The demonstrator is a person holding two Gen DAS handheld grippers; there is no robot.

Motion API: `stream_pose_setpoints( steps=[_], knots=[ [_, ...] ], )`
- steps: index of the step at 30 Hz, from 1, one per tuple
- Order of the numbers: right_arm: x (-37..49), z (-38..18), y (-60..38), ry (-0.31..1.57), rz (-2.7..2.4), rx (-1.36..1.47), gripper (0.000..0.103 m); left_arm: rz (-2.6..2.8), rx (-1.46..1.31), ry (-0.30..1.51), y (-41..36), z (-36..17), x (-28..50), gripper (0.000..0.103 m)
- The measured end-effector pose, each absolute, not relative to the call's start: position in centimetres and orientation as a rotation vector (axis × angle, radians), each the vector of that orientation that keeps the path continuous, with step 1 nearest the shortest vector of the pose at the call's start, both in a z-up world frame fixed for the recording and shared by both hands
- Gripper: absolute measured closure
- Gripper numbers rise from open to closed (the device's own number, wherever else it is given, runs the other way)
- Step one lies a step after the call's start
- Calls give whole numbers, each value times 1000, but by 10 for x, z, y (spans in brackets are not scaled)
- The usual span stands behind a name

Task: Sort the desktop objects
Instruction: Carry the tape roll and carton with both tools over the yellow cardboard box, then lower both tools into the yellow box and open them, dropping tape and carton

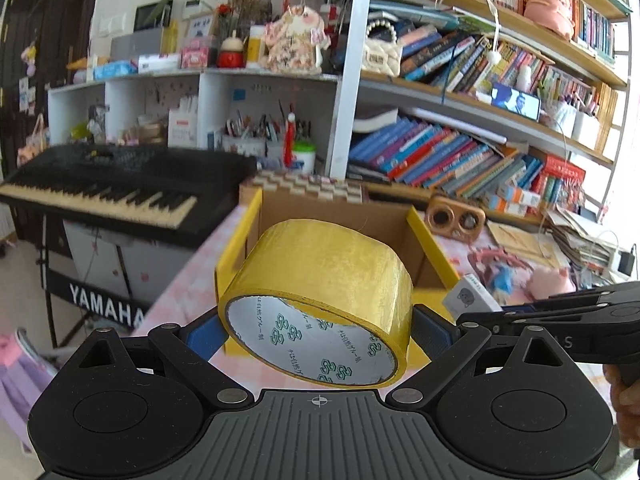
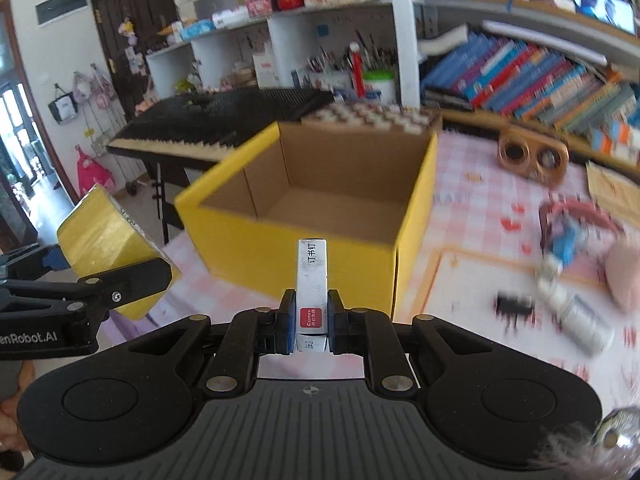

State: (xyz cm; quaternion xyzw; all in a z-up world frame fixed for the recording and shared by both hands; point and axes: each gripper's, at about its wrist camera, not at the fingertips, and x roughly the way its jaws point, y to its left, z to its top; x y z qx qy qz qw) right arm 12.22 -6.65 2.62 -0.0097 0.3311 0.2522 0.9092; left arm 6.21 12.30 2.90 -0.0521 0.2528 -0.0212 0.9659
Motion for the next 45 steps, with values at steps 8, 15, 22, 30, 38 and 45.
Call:
stream_pose_setpoints(
  steps=[8,15,22,30,38,45],
  knots=[
    [186,43,-66,621,569,-74,89,-30,-65,481,118,43,116,6],
    [252,31,-44,640,616,-195,89,-19,74,565,105,27,175,6],
    [300,11,-18,695,667,-322,89,-36,174,702,92,6,220,6],
    [328,-19,5,824,730,-480,89,-63,244,816,82,-17,244,6],
    [343,-38,8,926,753,-520,89,-85,270,895,79,-30,257,6],
    [346,-43,16,967,776,-586,89,-98,253,931,79,-35,260,6]
  ],
)
